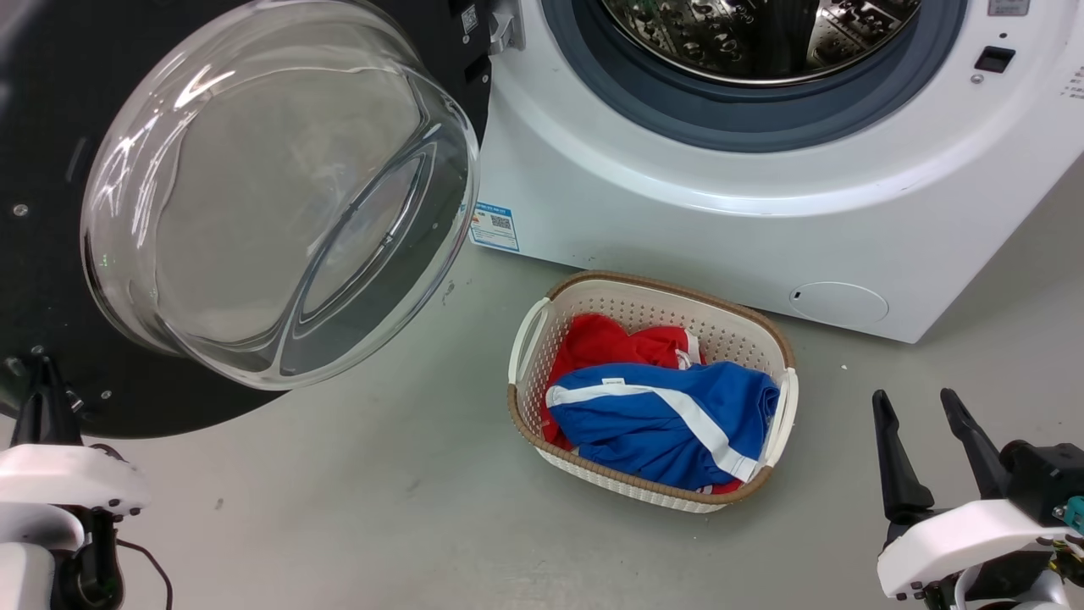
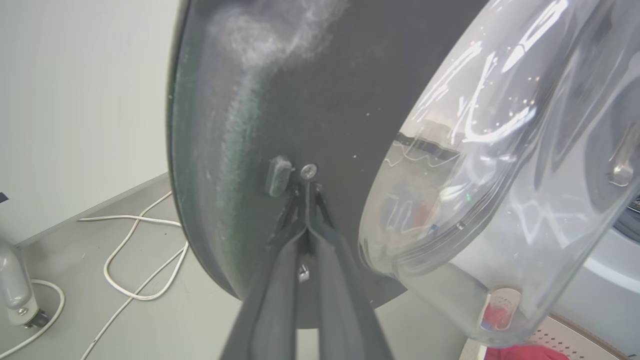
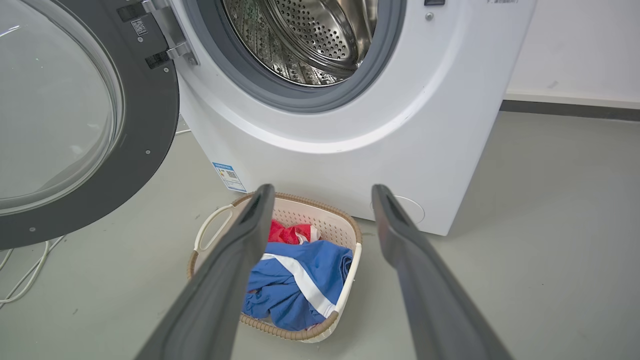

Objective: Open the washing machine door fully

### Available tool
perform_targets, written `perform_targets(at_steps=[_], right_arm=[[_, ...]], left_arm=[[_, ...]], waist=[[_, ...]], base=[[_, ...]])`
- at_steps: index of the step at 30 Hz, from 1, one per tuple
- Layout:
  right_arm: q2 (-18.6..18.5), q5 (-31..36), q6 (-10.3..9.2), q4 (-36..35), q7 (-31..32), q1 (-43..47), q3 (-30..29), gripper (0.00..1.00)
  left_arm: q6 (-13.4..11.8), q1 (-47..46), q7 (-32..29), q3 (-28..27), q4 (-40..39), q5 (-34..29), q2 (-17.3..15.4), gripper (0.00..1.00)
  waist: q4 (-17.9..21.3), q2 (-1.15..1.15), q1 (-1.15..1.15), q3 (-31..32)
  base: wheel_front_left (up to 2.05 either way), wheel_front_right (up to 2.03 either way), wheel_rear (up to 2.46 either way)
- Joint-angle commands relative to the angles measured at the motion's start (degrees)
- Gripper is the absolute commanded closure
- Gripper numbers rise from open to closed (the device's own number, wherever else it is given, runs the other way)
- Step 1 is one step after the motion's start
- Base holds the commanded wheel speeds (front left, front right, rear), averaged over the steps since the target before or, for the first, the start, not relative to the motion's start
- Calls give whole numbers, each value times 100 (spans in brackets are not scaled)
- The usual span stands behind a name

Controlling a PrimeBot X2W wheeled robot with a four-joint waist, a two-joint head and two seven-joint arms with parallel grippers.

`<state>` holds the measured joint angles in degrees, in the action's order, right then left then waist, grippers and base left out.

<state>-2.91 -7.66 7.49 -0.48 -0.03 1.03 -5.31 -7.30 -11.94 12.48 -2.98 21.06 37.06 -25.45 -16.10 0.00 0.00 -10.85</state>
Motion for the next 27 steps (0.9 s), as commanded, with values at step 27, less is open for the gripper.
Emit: perform_targets(at_steps=[27], right_arm=[[5, -264, 1, 398, -256, 367, 144, 0]], left_arm=[[-509, 1606, -166, 1048, -2002, -1099, 292, 100]], waist=[[201, 0, 0, 1079]], base=[[0, 0, 0]])
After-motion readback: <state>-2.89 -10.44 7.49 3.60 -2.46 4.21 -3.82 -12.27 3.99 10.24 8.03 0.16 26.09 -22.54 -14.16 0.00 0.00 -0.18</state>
